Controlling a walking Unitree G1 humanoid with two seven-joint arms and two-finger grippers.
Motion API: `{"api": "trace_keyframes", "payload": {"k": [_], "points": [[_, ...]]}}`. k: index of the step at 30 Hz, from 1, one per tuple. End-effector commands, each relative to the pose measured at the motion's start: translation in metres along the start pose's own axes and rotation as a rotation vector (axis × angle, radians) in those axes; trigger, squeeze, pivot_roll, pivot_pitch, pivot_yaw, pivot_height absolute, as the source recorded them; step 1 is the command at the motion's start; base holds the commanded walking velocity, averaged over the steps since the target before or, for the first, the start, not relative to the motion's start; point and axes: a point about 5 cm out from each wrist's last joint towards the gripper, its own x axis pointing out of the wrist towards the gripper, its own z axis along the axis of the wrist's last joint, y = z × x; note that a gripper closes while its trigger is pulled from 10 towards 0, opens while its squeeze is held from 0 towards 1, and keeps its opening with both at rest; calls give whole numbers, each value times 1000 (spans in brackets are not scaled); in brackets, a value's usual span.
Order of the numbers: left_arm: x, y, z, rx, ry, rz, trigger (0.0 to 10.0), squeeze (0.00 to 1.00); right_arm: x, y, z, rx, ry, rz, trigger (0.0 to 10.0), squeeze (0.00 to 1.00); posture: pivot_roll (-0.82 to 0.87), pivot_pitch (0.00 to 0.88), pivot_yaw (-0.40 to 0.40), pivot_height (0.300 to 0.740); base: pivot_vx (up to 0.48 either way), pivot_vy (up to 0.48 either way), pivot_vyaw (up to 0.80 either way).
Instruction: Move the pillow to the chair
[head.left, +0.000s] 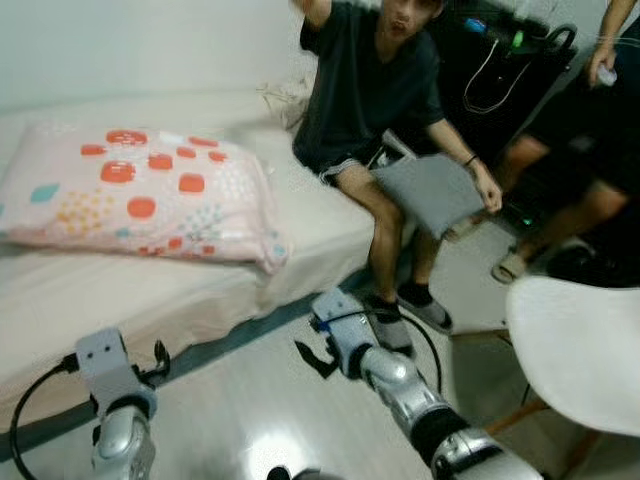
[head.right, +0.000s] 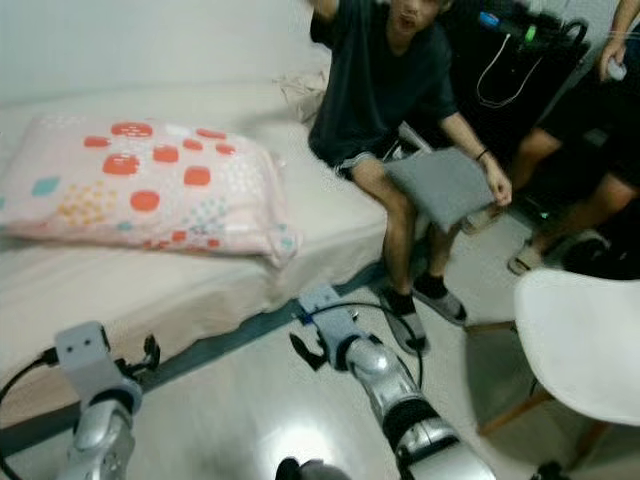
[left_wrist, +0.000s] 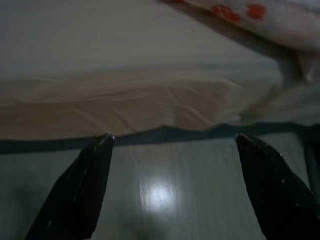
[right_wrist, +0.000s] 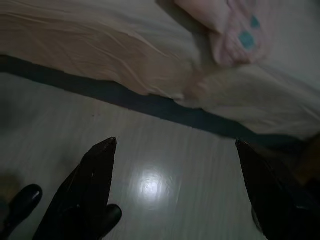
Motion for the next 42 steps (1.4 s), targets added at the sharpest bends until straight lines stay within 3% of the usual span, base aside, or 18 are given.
{"api": "trace_keyframes", "payload": {"k": [1, 6, 7, 13, 15, 16, 18, 19, 21, 22, 24, 25, 27, 29, 33, 34, 41, 42], "points": [[-3, -9, -17, 15, 66, -15, 10000, 0, -2, 2, -12, -21, 65, 17, 10000, 0, 56, 0, -245, 740, 0, 0, 0], [-2, -21, -30, 36, 137, -45, 10000, 0, 0, 10, -19, -47, 129, 38, 10000, 0, 78, 0, -258, 740, 0, 0, 0], [-2, -29, -37, 76, 177, -91, 10000, 0, 1, 13, -21, -79, 152, 49, 10000, 0, 70, 0, -274, 740, 0, 0, 0], [-4, -33, -50, 159, 269, -162, 10000, 0, 0, 14, -25, -106, 191, 55, 10000, 0, 114, 0, -288, 740, 0, 0, 0], [-7, -33, -56, 203, 300, -187, 10000, 0, -2, 9, -28, -82, 205, 33, 10000, 0, 116, 0, -251, 740, 0, 0, 0], [-9, -30, -62, 231, 330, -207, 10000, 0, -4, 6, -32, -59, 220, -2, 10000, 0, 89, 0, -160, 740, 0, 0, 0], [-11, -30, -65, 261, 347, -224, 10000, 0, -5, 3, -34, -43, 227, -32, 10000, 0, 89, 0, -160, 740, 0, 0, 0], [-16, -25, -73, 366, 386, -290, 10000, 0, -8, -6, -36, 86, 211, -137, 10000, 0, 7, 0, 20, 740, 0, 0, 0], [-17, -23, -75, 401, 398, -313, 10000, 0, -9, -9, -37, 140, 199, -174, 10000, 0, 7, 0, 20, 740, 0, 0, 0], [-18, -20, -77, 427, 412, -333, 10000, 0, -10, -10, -38, 198, 188, -211, 10000, 0, -26, 0, 89, 740, 0, 0, 0], [-19, -15, -79, 479, 439, -364, 10000, 0, -14, -12, -45, 282, 183, -271, 10000, 0, -54, 0, 153, 740, 0, 0, 0], [-19, -15, -79, 479, 439, -364, 10000, 0, -14, -12, -45, 282, 183, -271, 10000, 0, -54, 0, 153, 740, 0, 0, 0], [-18, -12, -79, 560, 457, -417, 10000, 0, -21, -10, -60, 371, 205, -326, 10000, 0, -92, 0, 208, 740, 0, 0, 0], [-17, -12, -78, 601, 466, -441, 10000, 0, -26, -5, -71, 405, 229, -341, 10000, 0, -98, 0, 201, 740, 0, 0, 0], [-16, -13, -78, 592, 467, -429, 10000, 0, -28, -1, -76, 393, 251, -326, 10000, 0, -90, 0, 174, 740, 0, 0, 0], [-15, -16, -76, 540, 460, -400, 10000, 0, -29, -1, -77, 358, 268, -302, 10000, 0, -82, 0, 155, 740, 0, 0, 0], [-22, -18, -85, 472, 482, -353, 10000, 0, -27, 6, -78, 206, 322, -208, 10000, 0, -34, 0, 37, 740, 0, 0, 0], [-28, -15, -92, 435, 505, -318, 10000, 0, -26, 9, -78, 148, 338, -164, 10000, 0, -18, 0, 0, 740, 0, 0, 0]]}}
